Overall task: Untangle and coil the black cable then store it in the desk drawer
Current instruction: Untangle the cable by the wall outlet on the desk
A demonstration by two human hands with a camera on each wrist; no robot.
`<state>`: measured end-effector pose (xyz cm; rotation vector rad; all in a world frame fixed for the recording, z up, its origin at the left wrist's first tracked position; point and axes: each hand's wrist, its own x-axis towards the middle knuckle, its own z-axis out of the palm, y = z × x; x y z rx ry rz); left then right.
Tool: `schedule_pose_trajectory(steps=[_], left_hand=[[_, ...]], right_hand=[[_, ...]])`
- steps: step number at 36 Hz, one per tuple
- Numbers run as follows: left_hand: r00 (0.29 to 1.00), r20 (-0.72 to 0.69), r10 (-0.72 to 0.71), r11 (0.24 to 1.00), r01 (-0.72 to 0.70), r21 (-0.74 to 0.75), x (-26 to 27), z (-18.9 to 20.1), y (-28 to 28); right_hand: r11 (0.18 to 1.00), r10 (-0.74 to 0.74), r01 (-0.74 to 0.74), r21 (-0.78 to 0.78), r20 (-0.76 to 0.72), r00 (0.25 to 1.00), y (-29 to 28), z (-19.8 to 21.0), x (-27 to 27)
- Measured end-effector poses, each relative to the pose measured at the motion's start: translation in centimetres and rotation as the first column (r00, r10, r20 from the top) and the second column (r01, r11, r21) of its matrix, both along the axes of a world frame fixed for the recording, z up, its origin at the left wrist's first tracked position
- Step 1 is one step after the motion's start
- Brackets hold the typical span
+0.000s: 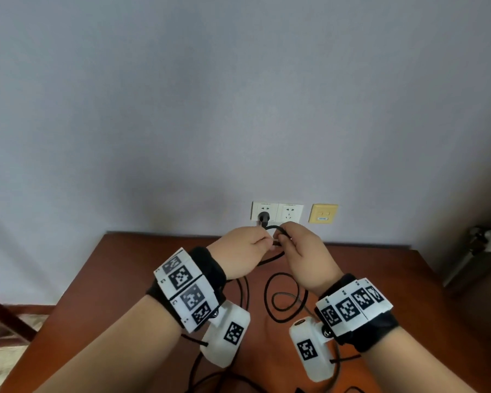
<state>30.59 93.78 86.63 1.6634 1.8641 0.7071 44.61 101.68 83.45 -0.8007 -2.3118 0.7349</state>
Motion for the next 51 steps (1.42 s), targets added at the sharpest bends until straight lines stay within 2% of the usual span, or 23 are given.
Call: schedule_pose_trajectory(steps=[3, 4, 6, 7, 9, 12, 14, 16, 18, 20, 22, 24, 26, 28, 30, 32, 35, 37, 39, 41, 44, 47, 51], left_hand=[[0.999, -0.045, 0.000, 0.997, 0.003, 0.078, 0.1, 0.2, 0.2], [1.000, -0.020, 0.019, 0.991, -0.017, 0.132, 0.0, 0.1, 0.2], [0.981, 0.172, 0.086, 0.963, -0.127, 0.239, -0.7, 0.0, 0.3], [0.948, 0.293, 0.122, 0.935, -0.208, 0.286, -1.1, 0.0, 0.3], [0.850, 0.503, 0.157, 0.869, -0.361, 0.337, -1.7, -0.1, 0.1], [0.627, 0.773, 0.096, 0.763, -0.545, 0.347, -3.0, 0.4, -0.1], [0.487, 0.873, -0.009, 0.727, -0.597, 0.340, -3.8, 0.6, -0.3], [0.438, 0.896, -0.077, 0.722, -0.595, 0.353, -4.1, 0.3, -0.5], [0.465, 0.884, -0.041, 0.720, -0.600, 0.349, -4.1, -0.3, -0.7], [0.582, 0.803, 0.127, 0.697, -0.629, 0.345, -4.7, -0.9, -0.8], [0.738, 0.604, 0.303, 0.711, -0.597, 0.373, -5.6, -1.4, -0.8], [0.840, 0.376, 0.392, 0.775, -0.522, 0.357, -5.7, -1.5, -1.1], [0.903, 0.224, 0.368, 0.828, -0.427, 0.363, -4.8, -1.3, -1.4], [0.955, 0.124, 0.271, 0.894, -0.297, 0.336, -3.1, -0.8, -1.5], [0.988, -0.015, 0.154, 0.962, -0.147, 0.230, -1.2, -0.8, -1.4], [0.994, -0.071, 0.085, 0.987, -0.074, 0.140, 0.2, -1.2, -1.2], [0.990, 0.020, 0.142, 0.984, -0.144, 0.106, 0.7, -1.6, -1.1], [0.986, -0.033, 0.163, 0.981, -0.159, 0.110, 0.4, -1.5, -1.1], [0.982, -0.086, 0.167, 0.976, -0.152, 0.156, -0.1, -1.3, -1.0], [0.981, -0.056, 0.187, 0.951, -0.166, 0.262, -0.6, -1.2, -0.8], [0.964, 0.196, 0.179, 0.866, -0.248, 0.434, -0.6, -0.5, -0.8], [0.856, 0.509, 0.093, 0.790, -0.375, 0.485, -0.3, 0.2, -0.8], [0.752, 0.657, 0.053, 0.724, -0.482, 0.493, -0.7, 0.6, -0.6]], right_hand=[[0.998, 0.033, -0.035, -0.058, -0.035, 0.999, -0.4, -0.1, 0.0], [0.997, 0.036, -0.040, -0.073, -0.055, 0.998, -0.5, 0.0, 0.0], [0.994, 0.022, -0.034, -0.106, -0.112, 0.994, -0.5, 0.3, -0.1], [0.991, 0.005, -0.024, -0.131, -0.144, 0.990, -0.3, 0.4, -0.1], [0.982, -0.042, 0.005, -0.187, -0.194, 0.980, 0.2, 0.5, 0.0], [0.952, -0.124, 0.048, -0.303, -0.237, 0.964, 0.7, 0.3, 0.6], [0.928, -0.141, 0.038, -0.372, -0.255, 0.957, 0.8, -0.1, 1.1], [0.942, -0.127, 0.044, -0.332, -0.232, 0.964, 0.9, -0.4, 1.3], [0.962, -0.122, 0.064, -0.265, -0.206, 0.971, 1.1, -0.6, 1.2], [0.969, -0.146, 0.103, -0.225, -0.184, 0.972, 1.3, -0.7, 1.1], [0.975, -0.179, 0.155, -0.158, -0.155, 0.971, 1.7, -0.7, 1.1], [0.983, -0.180, 0.173, -0.068, -0.110, 0.978, 1.8, -0.6, 1.2], [0.991, -0.134, 0.135, 0.008, -0.050, 0.990, 1.5, -0.4, 1.0], [0.996, -0.063, 0.062, 0.064, 0.008, 0.998, 0.7, -0.1, 0.4], [0.995, -0.009, 0.006, 0.095, 0.032, 0.999, -0.1, 0.0, -0.3], [0.996, 0.012, -0.015, 0.088, 0.037, 0.999, -0.4, 0.1, -0.7], [0.999, 0.001, -0.002, 0.039, 0.015, 1.000, -0.3, -0.2, -0.5], [1.000, 0.002, -0.002, 0.007, -0.005, 1.000, -0.2, -0.5, -0.2], [0.999, -0.011, 0.011, -0.051, -0.016, 1.000, -0.1, -0.9, 0.1], [0.990, -0.050, 0.043, -0.135, -0.049, 0.998, 0.0, -1.4, 0.5], [0.953, -0.100, 0.062, -0.295, -0.115, 0.988, 0.1, -2.1, 0.8], [0.896, -0.092, 0.020, -0.443, -0.140, 0.986, -0.2, -3.0, 0.6], [0.879, -0.101, 0.013, -0.477, -0.158, 0.982, -0.4, -3.6, 0.6]])
